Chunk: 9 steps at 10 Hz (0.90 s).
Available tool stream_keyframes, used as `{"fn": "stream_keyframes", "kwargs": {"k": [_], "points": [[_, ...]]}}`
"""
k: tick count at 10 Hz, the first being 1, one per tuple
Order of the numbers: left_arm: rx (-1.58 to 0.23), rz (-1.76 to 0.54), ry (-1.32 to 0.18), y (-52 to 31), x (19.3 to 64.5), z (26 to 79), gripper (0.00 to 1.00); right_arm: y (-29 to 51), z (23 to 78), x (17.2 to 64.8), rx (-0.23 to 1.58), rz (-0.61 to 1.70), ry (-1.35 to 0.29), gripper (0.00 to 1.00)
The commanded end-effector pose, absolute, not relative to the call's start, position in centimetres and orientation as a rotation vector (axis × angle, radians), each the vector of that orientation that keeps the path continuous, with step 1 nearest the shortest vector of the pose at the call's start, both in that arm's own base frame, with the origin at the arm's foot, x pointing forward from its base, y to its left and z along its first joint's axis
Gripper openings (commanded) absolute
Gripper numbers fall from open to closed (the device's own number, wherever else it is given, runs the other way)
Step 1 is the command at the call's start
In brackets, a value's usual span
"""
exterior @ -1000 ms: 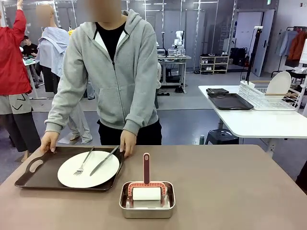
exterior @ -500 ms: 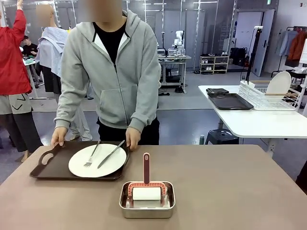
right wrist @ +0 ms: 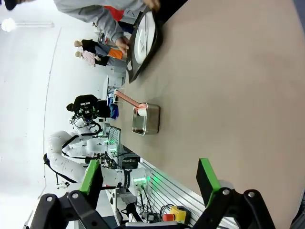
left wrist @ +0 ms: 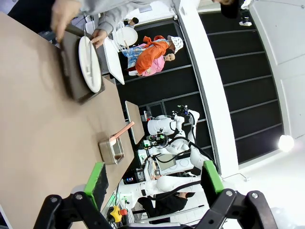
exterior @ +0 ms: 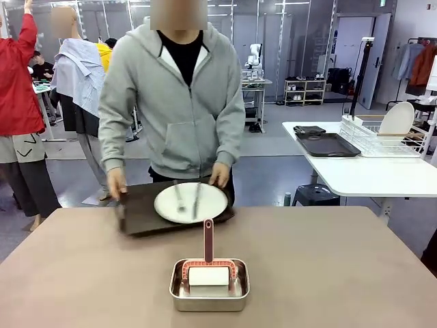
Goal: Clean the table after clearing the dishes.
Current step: When the right (or left) Handle tray is removed, use the right hand (or left hand) to clean the right (or left) side of the table with the Lint Roller.
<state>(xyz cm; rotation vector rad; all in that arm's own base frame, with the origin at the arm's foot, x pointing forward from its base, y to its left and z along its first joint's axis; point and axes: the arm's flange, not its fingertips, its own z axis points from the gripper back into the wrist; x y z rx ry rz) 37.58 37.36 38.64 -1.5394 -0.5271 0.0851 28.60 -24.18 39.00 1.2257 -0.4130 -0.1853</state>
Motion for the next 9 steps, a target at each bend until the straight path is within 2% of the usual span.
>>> {"fn": "stream_keyframes", "kwargs": {"k": [1, 7, 8, 9], "points": [[-1.528, 0.093, -0.518, 37.5, 37.3, 38.7, 1.0, -24.1, 39.0, 28.6, 1.226, -0.192, -0.439, 1.0], [-1.539, 0.085, -0.527, 37.4, 37.6, 38.6, 1.0, -24.1, 39.0, 28.6, 1.226, -0.192, -0.439, 1.0], [-1.502, -0.106, -0.578, 35.2, 39.2, 42.3, 1.0, -24.1, 39.0, 28.6, 1.226, -0.192, -0.439, 1.0], [-1.409, -0.259, -0.524, 32.0, 41.5, 45.6, 1.0, -24.1, 39.0, 28.6, 1.226, -0.192, -0.439, 1.0]]}}
